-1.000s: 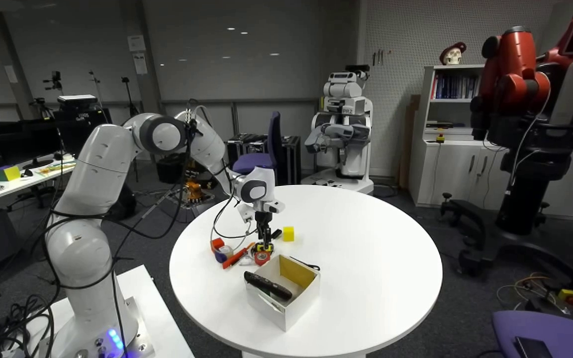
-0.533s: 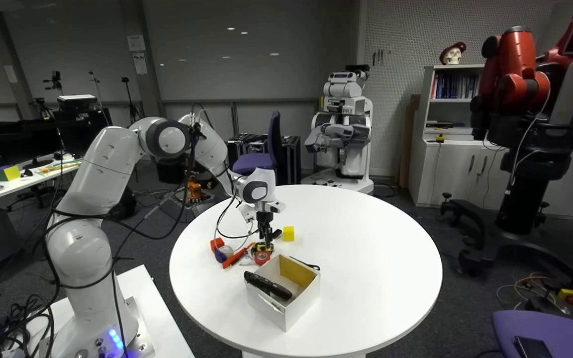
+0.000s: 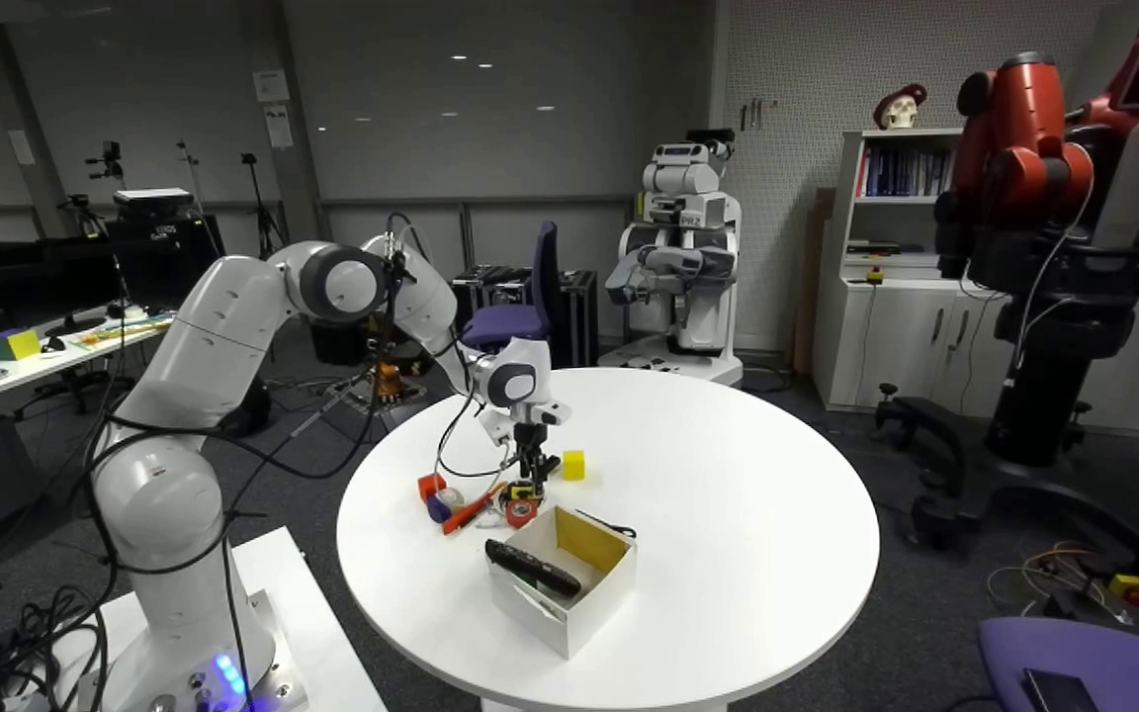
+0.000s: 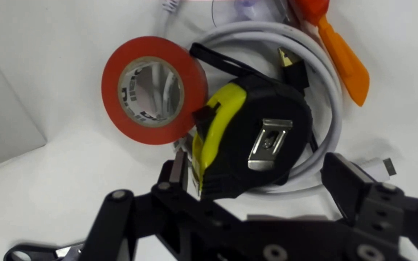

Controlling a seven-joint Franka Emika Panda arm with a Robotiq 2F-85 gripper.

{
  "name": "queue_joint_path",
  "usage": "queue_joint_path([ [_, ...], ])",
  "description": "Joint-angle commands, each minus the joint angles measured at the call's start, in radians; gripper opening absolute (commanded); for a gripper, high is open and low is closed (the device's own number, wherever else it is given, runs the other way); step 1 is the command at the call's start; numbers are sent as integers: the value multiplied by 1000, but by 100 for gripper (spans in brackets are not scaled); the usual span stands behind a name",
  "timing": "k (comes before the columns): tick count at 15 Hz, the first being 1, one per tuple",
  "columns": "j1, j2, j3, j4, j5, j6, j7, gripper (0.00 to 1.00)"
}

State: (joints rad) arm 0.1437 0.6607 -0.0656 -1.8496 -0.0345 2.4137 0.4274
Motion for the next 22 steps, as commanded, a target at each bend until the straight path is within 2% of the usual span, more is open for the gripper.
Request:
queue_joint_path([
  [1, 17, 13, -23, 35, -21, -23, -4, 100],
  [2, 16, 16, -23, 38, -21, -24, -6, 100],
  [3, 16, 17, -23, 40, -21, -24, -7, 92],
  [5, 15, 16, -22, 39, -21, -23, -12, 67],
  [7, 15, 16, -23, 38, -22, -24, -13, 49],
  [11, 12, 7, -23, 39, -22, -29, -17, 40],
  [13, 6, -17, -20, 34, -18, -41, -24, 26],
  [15, -1, -41, -14, 28, -10, -56, -37, 5],
  [16, -5, -57, -11, 24, -7, -64, -45, 0],
  [18, -7, -79, -11, 20, -9, -76, -52, 5],
  [22, -10, -114, -10, 17, -14, -121, -60, 5],
])
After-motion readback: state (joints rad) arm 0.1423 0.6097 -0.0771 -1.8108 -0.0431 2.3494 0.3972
